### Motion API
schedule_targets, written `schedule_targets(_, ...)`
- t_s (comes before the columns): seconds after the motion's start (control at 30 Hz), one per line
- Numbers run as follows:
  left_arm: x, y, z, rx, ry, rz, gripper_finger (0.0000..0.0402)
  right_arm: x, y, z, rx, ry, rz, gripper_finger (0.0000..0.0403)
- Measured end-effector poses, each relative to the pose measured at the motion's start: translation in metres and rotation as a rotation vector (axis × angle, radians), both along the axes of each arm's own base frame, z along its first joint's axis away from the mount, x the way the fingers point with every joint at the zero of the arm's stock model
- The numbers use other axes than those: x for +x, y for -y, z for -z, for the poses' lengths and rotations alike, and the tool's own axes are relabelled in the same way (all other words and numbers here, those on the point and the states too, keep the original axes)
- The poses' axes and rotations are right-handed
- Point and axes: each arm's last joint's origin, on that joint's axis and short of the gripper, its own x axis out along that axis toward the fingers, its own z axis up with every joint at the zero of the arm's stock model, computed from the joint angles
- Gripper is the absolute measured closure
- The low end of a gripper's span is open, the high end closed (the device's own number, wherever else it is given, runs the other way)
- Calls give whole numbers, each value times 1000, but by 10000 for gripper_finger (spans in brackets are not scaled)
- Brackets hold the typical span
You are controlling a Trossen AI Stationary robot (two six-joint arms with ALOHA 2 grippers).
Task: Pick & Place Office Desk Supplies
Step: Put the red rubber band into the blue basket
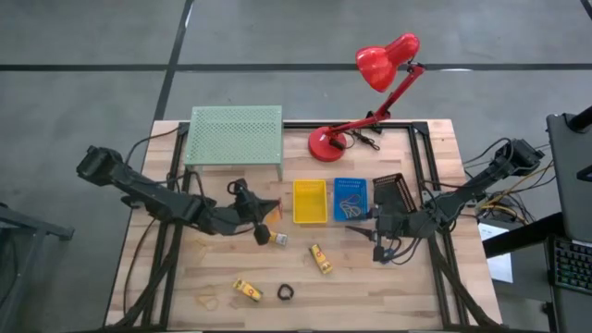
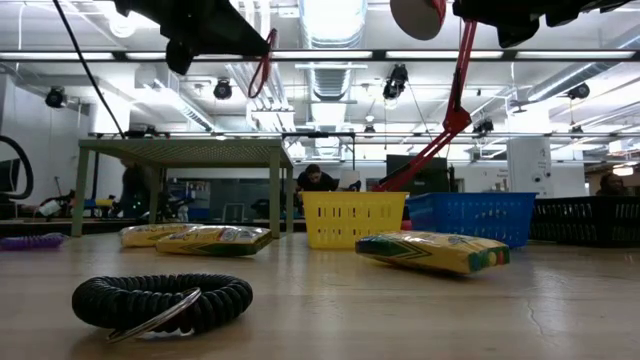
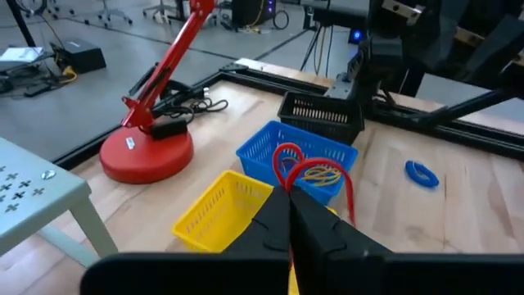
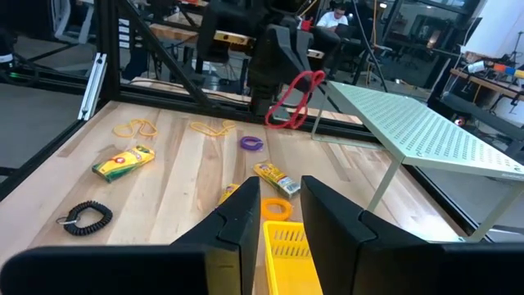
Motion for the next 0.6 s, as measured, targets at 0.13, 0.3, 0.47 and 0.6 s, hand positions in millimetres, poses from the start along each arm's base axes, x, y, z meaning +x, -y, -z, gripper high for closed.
schedule_targets(0.13, 1, 0, 1, 26, 12, 28, 401, 0, 0, 0, 0, 0, 0, 321)
schedule_targets(0.3, 3, 0, 5, 73, -18, 40, 401, 0, 0, 0, 0, 0, 0, 329)
schedule_targets(0.47, 3, -2, 6, 145, -52, 49, 401, 0, 0, 0, 0, 0, 0, 333)
schedule_targets(0.6, 4, -4, 6, 148, -54, 41, 401, 0, 0, 0, 0, 0, 0, 328)
